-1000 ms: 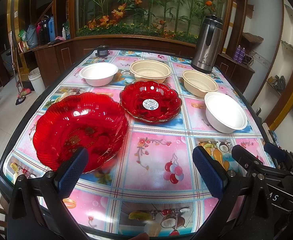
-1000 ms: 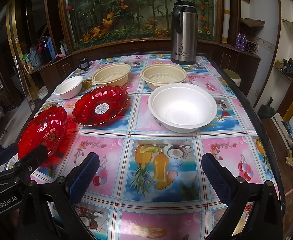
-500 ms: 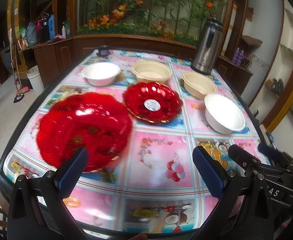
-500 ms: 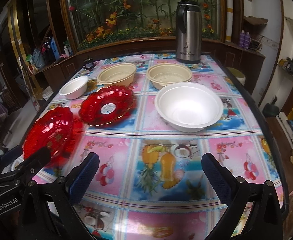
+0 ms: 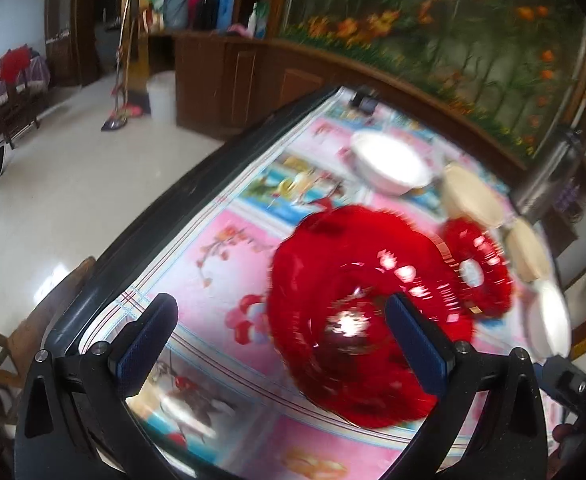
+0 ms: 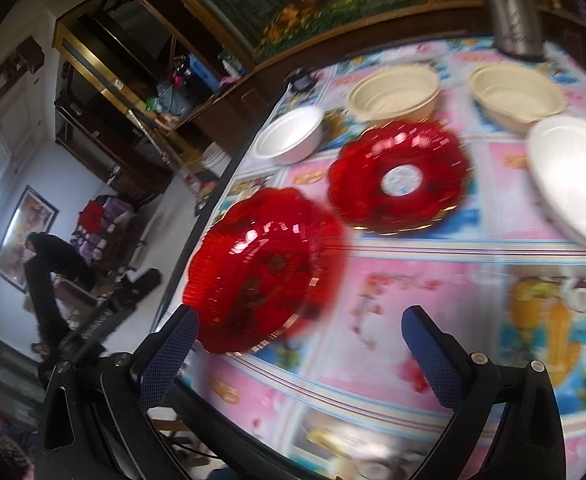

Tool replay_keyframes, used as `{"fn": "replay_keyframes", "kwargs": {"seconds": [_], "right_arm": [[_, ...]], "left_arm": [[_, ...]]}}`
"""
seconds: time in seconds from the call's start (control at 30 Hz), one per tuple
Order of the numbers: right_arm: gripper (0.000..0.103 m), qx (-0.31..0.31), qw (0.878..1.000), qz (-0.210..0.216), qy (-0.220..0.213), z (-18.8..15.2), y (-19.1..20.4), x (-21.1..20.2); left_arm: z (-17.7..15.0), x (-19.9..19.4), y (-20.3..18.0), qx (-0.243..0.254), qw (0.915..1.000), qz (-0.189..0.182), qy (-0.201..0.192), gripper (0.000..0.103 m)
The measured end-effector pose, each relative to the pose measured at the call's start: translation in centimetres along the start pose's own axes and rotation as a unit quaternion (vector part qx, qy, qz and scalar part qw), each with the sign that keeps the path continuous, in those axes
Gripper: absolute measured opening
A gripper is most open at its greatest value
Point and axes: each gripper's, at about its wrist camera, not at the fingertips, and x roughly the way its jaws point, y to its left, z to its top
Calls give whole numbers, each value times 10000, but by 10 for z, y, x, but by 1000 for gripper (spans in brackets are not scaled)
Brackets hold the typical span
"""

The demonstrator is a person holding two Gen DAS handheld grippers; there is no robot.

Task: Organize plates and bowls
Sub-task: 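Grasp the large red glass plate rim with the right tool and lift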

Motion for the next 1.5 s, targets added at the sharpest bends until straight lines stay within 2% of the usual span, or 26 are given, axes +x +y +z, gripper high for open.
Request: {"fn": "replay_keyframes", "kwargs": {"seconds": [0.07,0.13,0.2,0.23,0.27,0.3,0.33,0.37,0.4,0.47,0.57,0.73,1.0,1.27,1.5], "right_arm": [[88,139,9996,98,225,6,4,20],[79,254,9988,87,412,11,7,40],[71,342,9980,64,527,14,7,56],[62,374,9976,35,584,15,7,64],[53,406,9973,-31,607,15,6,69],[50,427,9970,-171,627,15,6,74],[43,443,9966,-252,644,16,6,77],[33,474,9960,-316,682,16,4,80],[27,503,9954,-361,730,15,2,83],[10,507,9942,-485,817,13,-3,89],[10,449,9943,-541,803,11,-4,88],[10,180,9964,-440,695,8,9,80],[10,-250,9987,-322,306,-1,42,38],[10,-93,9984,-536,179,-27,19,2],[10,53,9973,-689,239,-44,2,1]], "left_arm": [[0,12,0,15,9999,-65,135,103],[-1,22,-2,63,9998,43,197,101],[-2,31,-1,16,9994,-56,342,89],[-2,36,0,-9,9992,-34,395,74],[-3,40,1,-3,9989,-2,467,53],[-5,45,1,-6,9982,8,595,41],[-7,54,2,-61,9969,-44,781,26],[-9,57,1,-68,9961,-60,873,22],[-12,61,1,-21,9957,20,922,19],[-16,60,0,31,9964,73,843,17],[-19,51,3,-92,9967,52,801,15],[-19,17,13,-132,9989,56,439,14],[-16,-31,15,-19,9999,-119,6,13],[-37,-31,-10,363,9987,-333,135,13],[-55,-23,-17,482,9977,-336,328,13]]}}
